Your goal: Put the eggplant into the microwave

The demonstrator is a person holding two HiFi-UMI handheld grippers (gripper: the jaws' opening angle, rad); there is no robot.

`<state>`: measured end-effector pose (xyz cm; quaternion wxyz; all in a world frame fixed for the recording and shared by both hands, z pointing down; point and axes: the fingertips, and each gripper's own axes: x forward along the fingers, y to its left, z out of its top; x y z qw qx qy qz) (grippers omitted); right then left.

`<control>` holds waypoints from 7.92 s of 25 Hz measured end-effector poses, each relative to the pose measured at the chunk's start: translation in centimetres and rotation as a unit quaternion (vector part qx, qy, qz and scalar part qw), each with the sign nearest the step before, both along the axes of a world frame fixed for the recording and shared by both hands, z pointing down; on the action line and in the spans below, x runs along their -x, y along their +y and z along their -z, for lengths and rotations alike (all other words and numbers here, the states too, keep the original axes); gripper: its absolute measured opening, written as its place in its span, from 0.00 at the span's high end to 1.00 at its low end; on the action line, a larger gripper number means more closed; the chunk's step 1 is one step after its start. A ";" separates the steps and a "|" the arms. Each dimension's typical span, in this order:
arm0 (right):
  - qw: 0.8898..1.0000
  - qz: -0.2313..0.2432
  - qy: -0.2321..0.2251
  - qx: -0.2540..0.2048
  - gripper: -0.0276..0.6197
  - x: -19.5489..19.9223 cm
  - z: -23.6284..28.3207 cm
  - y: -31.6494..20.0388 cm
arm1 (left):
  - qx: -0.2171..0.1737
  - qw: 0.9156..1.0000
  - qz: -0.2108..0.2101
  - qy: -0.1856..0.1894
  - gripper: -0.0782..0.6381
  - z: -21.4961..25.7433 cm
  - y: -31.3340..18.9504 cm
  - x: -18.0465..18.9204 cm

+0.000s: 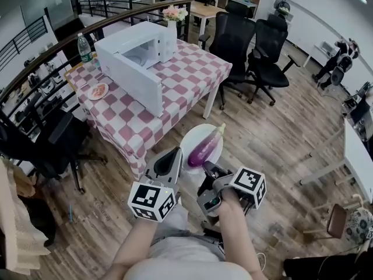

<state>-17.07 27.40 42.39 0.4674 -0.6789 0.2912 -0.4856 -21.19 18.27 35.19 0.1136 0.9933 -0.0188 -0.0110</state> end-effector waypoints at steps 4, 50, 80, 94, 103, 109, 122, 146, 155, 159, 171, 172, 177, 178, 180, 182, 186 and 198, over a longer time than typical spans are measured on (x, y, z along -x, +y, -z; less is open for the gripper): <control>1.000 0.007 0.003 0.006 0.90 -3.3 0.1 -2.4 | 0.008 1.000 0.010 0.002 0.89 0.0 -2.7 -3.2; 0.986 0.165 0.013 0.027 0.90 -32.8 -2.6 -24.1 | 0.005 0.978 0.210 -0.008 0.89 -1.6 -20.9 -30.1; 0.911 0.413 0.010 0.000 0.90 -42.2 -4.4 -36.0 | 0.012 0.879 0.477 -0.019 0.89 -2.9 -28.9 -35.1; 0.893 0.450 0.008 0.008 0.90 -42.2 -5.4 -43.0 | 0.025 0.859 0.511 -0.020 0.89 -3.8 -35.0 -35.6; 0.887 0.462 0.006 0.020 0.90 -41.5 -6.9 -48.8 | 0.027 0.863 0.504 -0.009 0.89 -4.2 -40.0 -36.2; 0.888 0.460 0.003 0.022 0.90 -40.9 -8.1 -52.6 | 0.029 0.860 0.509 -0.016 0.89 -5.3 -43.0 -35.7; 0.890 0.453 0.004 0.041 0.90 -39.1 -12.9 -59.2 | 0.030 0.857 0.515 -0.007 0.89 -6.4 -47.3 -35.2; 0.909 0.416 -0.024 0.023 0.90 -39.1 -17.9 -65.6 | 0.064 0.835 0.546 -0.010 0.89 -9.1 -50.9 -33.4; 0.920 0.390 -0.038 -0.007 0.90 -39.4 -17.8 -66.9 | 0.077 0.835 0.545 -0.016 0.89 -9.6 -51.0 -33.1; 0.913 0.406 -0.028 -0.008 0.90 -39.2 -17.7 -67.5 | 0.084 0.833 0.547 -0.014 0.89 -9.7 -51.3 -32.6; 0.909 0.414 -0.035 -0.028 0.73 -39.9 -17.8 -65.3 | 0.088 0.838 0.539 -0.017 0.89 -10.0 -51.3 -32.7; 0.910 0.413 -0.039 -0.031 0.73 -40.0 -17.8 -65.0 | 0.087 0.838 0.538 -0.017 0.89 -10.0 -51.3 -32.7; 0.911 0.406 -0.053 -0.045 0.85 -39.9 -17.4 -64.3 | 0.085 0.839 0.538 -0.017 0.89 -9.9 -51.2 -32.7; 0.911 0.407 -0.053 -0.046 0.87 -39.8 -17.3 -64.4 | 0.085 0.838 0.538 -0.016 0.89 -10.0 -51.2 -32.7; 0.910 0.409 -0.050 -0.049 0.88 -39.7 -17.1 -64.9 | 0.086 0.838 0.539 -0.016 0.89 -10.0 -51.3 -32.6; 0.910 0.408 -0.046 -0.048 0.88 -39.7 -17.1 -65.3 | 0.087 0.838 0.539 -0.016 0.89 -10.0 -51.3 -32.5; 0.912 0.406 -0.043 -0.044 0.88 -39.8 -17.3 -66.0 | 0.088 0.837 0.539 -0.018 0.89 -10.2 -51.3 -32.5; 0.910 0.414 -0.014 0.005 0.88 -39.4 -18.2 -68.2 | 0.094 0.836 0.540 -0.026 0.89 -10.9 -51.7 -32.0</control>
